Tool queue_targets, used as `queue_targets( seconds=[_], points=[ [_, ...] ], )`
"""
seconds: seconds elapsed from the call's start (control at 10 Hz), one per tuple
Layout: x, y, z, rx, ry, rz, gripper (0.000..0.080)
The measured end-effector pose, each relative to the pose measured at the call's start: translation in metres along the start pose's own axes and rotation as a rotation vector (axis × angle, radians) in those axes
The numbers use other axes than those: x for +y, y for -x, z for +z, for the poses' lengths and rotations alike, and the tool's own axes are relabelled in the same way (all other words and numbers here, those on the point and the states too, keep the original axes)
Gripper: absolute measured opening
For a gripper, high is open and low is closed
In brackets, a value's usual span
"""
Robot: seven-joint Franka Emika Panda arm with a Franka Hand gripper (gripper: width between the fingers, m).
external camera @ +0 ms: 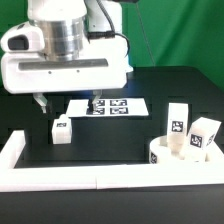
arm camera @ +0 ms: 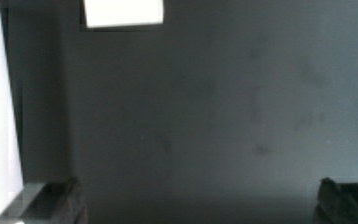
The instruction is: Assemble stool
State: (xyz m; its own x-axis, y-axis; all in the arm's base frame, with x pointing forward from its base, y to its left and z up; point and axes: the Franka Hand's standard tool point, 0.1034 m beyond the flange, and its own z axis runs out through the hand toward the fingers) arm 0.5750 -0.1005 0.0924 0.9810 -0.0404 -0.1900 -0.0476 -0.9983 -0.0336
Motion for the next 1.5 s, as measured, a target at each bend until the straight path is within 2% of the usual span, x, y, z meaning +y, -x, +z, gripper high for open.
queue_targets(
  seconds=[0.1, 0.2, 0.3, 0.4, 0.5, 0.6, 0.8, 1.1, 1.3, 1.4, 1.5],
  points=[
    [-0.003, 0.004, 0.001, -0.074, -0.017, 0.002, 0.0649],
    [-0.003, 0.002, 0.002, -0.106, -0.022, 0.0, 0.0649],
    [-0.003, 0.008, 0.005, -0.176, -0.031, -0.003, 0.0649],
    [0.006, 0.011, 0.017, -0.24, -0.036, -0.002, 0.0649],
    [0.017, 0.02, 0.026, -0.369, -0.047, 0.006, 0.0649],
    [0.025, 0.022, 0.029, -0.462, -0.042, 0.009, 0.0649],
    [0.022, 0.034, 0.031, -0.613, -0.053, 0.039, 0.0649],
    [0.027, 0.028, 0.038, -0.627, -0.046, 0.04, 0.0649],
    [0.041, 0.039, 0.061, -0.689, -0.044, 0.056, 0.0649],
    [0.043, 0.044, 0.07, -0.736, -0.045, 0.071, 0.0649],
    [0.043, 0.042, 0.078, -0.738, -0.037, 0.076, 0.0649]
  ],
)
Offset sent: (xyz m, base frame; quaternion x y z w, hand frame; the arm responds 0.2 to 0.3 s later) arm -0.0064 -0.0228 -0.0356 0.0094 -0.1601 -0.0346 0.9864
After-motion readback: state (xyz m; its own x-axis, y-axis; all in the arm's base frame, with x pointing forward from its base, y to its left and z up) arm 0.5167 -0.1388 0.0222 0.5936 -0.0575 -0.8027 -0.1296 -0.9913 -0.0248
